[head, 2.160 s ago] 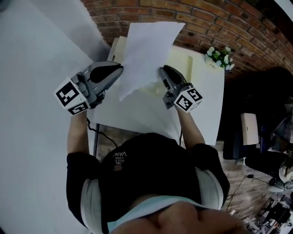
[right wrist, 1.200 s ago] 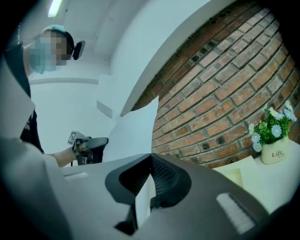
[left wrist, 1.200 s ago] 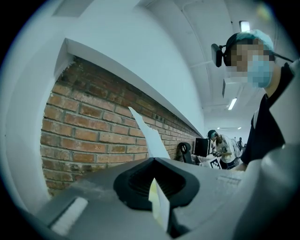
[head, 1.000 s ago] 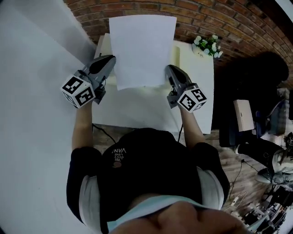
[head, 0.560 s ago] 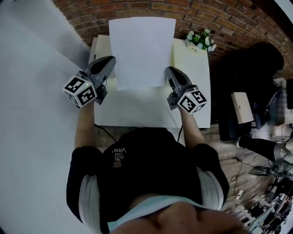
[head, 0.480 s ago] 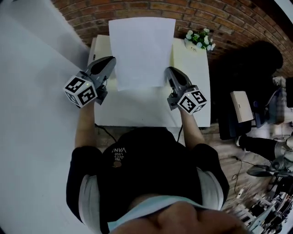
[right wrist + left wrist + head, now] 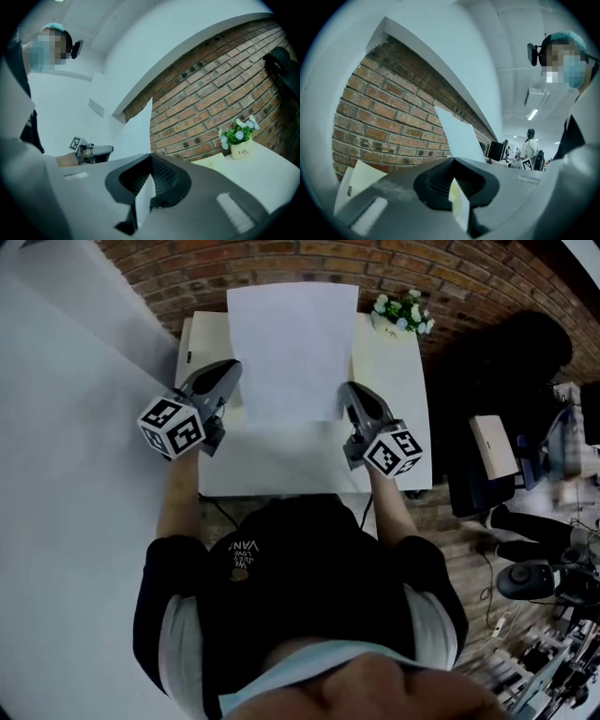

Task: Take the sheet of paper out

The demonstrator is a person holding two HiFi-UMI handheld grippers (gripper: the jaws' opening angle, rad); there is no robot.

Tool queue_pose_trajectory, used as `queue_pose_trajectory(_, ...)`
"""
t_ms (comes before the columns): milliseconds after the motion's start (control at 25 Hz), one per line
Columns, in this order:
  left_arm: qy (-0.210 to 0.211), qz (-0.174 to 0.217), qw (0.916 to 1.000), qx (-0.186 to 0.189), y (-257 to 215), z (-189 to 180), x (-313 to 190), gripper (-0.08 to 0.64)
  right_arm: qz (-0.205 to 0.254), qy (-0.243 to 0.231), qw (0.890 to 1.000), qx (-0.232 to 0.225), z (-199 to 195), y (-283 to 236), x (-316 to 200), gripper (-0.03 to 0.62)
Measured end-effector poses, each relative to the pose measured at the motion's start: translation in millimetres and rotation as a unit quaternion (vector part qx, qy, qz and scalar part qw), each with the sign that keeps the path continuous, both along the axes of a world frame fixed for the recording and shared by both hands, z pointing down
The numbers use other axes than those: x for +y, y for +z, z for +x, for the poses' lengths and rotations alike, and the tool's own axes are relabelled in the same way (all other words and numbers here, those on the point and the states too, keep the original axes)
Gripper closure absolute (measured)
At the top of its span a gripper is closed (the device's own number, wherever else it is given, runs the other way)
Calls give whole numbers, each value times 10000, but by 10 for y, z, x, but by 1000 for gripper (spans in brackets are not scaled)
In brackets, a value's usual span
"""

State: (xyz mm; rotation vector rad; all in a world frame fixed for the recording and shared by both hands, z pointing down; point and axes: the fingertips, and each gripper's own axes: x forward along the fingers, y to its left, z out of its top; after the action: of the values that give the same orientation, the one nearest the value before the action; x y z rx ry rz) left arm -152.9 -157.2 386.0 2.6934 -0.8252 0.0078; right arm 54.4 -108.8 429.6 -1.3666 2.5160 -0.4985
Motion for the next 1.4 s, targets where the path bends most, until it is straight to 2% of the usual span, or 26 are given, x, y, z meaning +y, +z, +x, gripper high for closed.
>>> queue_pose_trajectory(560, 224, -241, 9994, 142, 189, 45, 164, 558, -192, 250, 9995, 96, 12, 157, 297, 592)
queue_pose_trajectory(1400, 129, -527, 9982, 256, 345, 0, 295, 558, -410, 225, 9987, 217, -35, 315, 437, 592)
